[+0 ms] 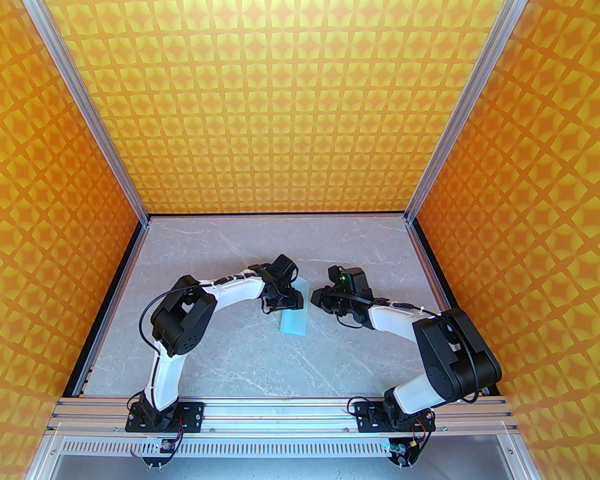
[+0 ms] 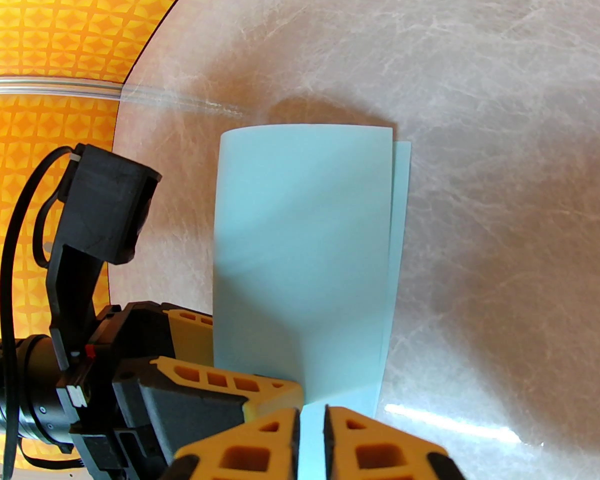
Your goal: Fold a paper plane with a square sheet of paper (fold left side to right side)
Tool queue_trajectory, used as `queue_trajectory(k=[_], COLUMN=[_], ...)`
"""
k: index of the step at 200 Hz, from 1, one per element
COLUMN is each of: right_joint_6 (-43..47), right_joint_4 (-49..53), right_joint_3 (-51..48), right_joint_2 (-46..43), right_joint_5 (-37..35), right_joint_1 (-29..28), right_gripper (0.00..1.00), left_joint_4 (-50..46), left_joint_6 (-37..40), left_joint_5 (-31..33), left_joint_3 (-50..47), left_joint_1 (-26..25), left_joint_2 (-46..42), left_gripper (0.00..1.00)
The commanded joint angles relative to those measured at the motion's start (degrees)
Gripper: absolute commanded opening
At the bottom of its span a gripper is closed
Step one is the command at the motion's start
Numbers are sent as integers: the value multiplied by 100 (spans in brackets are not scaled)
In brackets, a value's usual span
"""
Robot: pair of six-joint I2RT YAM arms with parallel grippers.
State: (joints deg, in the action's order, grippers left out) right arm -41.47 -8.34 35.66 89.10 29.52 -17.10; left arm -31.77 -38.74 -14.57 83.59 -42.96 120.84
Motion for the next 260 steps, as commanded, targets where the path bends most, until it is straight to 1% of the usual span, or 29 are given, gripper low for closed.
queue_trajectory(k=[1,48,95,169,186,210,260], right_joint_6=[12,43,52,60,60,62,34], right_joint_4=[-48,1,25,43,49,45,19], right_joint_3=[24,46,38,38,34,29,55], right_joint_2=[90,84,55,65,59,60,98], right_joint_5=[64,30,27,28,25,23,52], right_joint_1=[47,47,47,46,48,49,49], right_gripper=[16,16,16,16,16,16,15], left_joint_4=[517,453,270,88,82,79,135], left_joint_6=[366,546,774,996,997,983,907], left_joint_5=[376,385,384,332,305,305,297], left_joint_3=[-291,-342,-181,-111,-95,-87,-89], left_joint_1=[-151,-142,-134,-17,7,14,7], left_joint_2=[996,973,994,981,999,1003,1025], left_gripper=[56,56,55,54,48,52,52])
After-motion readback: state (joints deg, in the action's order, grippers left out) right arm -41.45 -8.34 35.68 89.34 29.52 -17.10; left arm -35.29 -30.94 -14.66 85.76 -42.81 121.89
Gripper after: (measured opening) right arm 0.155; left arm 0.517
